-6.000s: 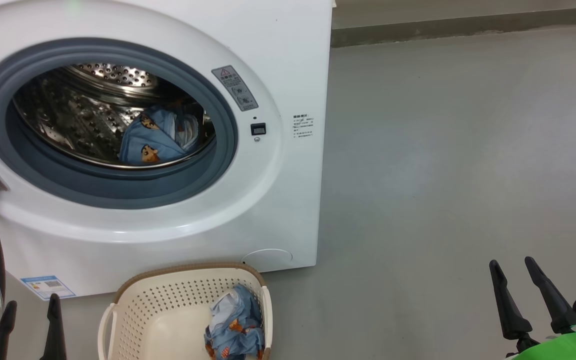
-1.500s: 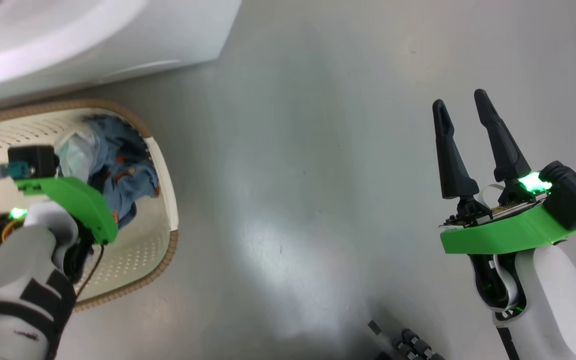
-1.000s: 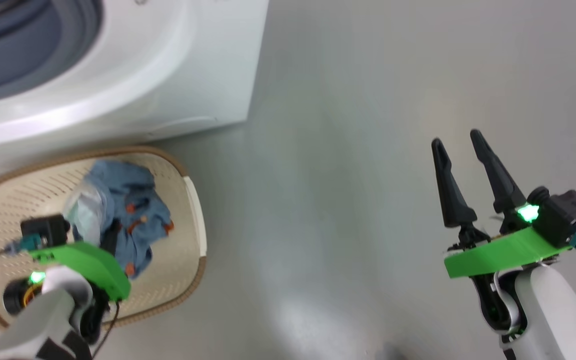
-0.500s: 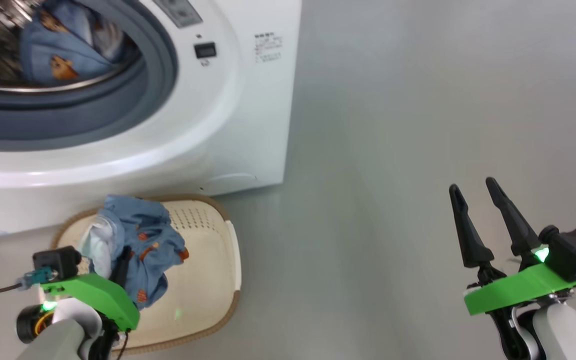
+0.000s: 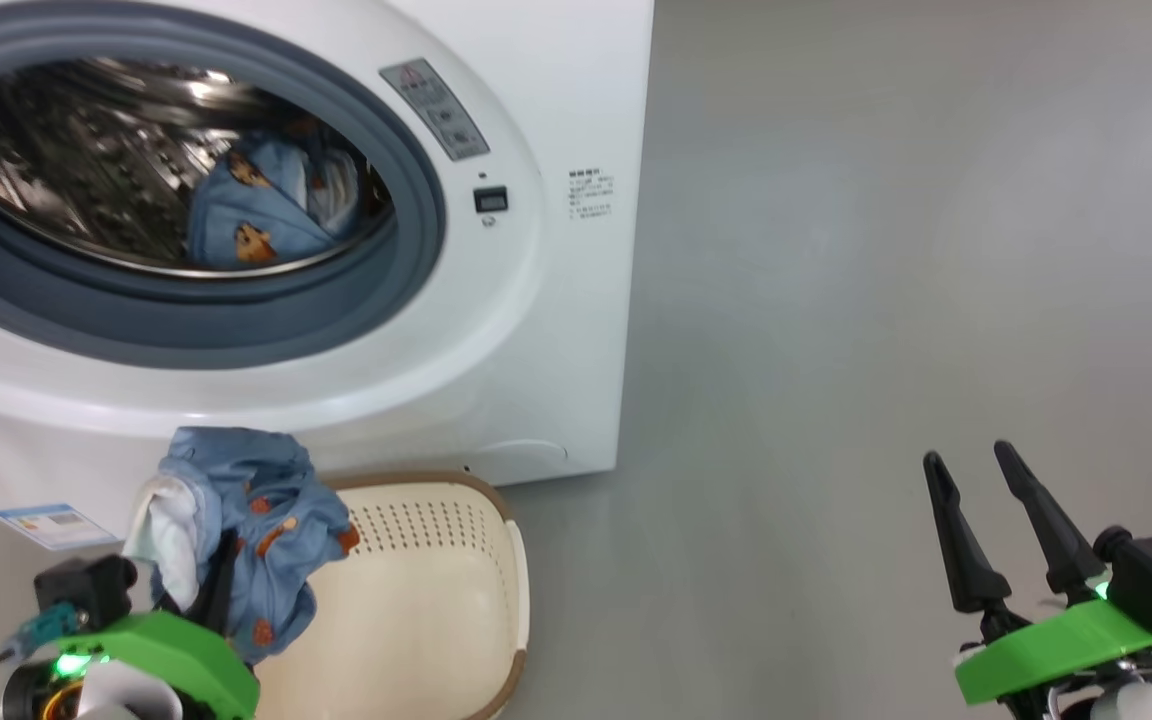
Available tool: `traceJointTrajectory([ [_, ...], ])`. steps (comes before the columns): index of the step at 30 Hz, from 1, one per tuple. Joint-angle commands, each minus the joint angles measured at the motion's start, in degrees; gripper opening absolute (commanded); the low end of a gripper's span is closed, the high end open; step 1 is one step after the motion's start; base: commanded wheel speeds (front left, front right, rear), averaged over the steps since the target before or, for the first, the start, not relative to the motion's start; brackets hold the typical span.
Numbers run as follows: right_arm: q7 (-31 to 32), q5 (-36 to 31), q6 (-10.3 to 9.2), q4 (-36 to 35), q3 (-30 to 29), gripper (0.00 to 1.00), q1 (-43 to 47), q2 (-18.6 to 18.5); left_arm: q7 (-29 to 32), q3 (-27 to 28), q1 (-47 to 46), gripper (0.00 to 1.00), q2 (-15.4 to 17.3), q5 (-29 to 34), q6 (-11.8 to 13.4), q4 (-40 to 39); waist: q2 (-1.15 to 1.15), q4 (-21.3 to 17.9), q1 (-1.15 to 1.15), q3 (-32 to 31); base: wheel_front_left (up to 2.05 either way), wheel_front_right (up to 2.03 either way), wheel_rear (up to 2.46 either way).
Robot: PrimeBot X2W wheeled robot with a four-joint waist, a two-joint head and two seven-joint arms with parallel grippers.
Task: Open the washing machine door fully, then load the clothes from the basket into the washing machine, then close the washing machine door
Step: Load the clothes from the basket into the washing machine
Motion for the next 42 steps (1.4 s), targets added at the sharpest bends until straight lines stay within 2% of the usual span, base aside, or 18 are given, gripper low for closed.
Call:
traceJointTrajectory([
  [1, -0.46, 0.29, 0.26, -1.15, 0.71, 1.00, 0.76, -1.24, -0.78, 3.94, 1.16, 0.00, 2.09, 2.21, 0.08, -2.42, 0.00, 1.44, 0.00, -3.33, 0.00, 0.00, 0.00],
  [12, -0.46, 0.44, 0.26, -1.61, -0.55, 1.00, 4.85, -1.70, -0.78, 17.93, 11.86, 0.00, 0.08, 14.32, 0.62, -16.75, 0.00, 2.93, 0.00, -7.41, 0.00, 0.00, 0.00],
  [22, -0.46, 0.45, 0.26, -2.42, -1.32, 1.00, 6.47, -1.79, -0.78, 27.24, 19.33, 0.00, -3.22, 21.85, 0.54, -28.44, 0.00, 3.63, 0.00, -8.48, 0.00, 0.00, 0.00],
  [32, -0.46, 0.43, 0.26, -3.01, -1.61, 1.00, 7.18, -1.55, -0.79, 33.17, 25.93, 0.00, -7.05, 25.46, 0.23, -37.03, 0.00, 3.40, 0.00, -8.68, 0.00, 0.00, 0.00],
  [42, -0.46, 0.31, 0.26, -3.17, -1.81, 1.00, 7.27, -1.16, -0.79, 33.68, 25.98, 0.00, -7.58, 25.25, 0.05, -36.74, 0.00, 3.30, 0.00, -7.68, 0.00, 0.00, 0.00],
])
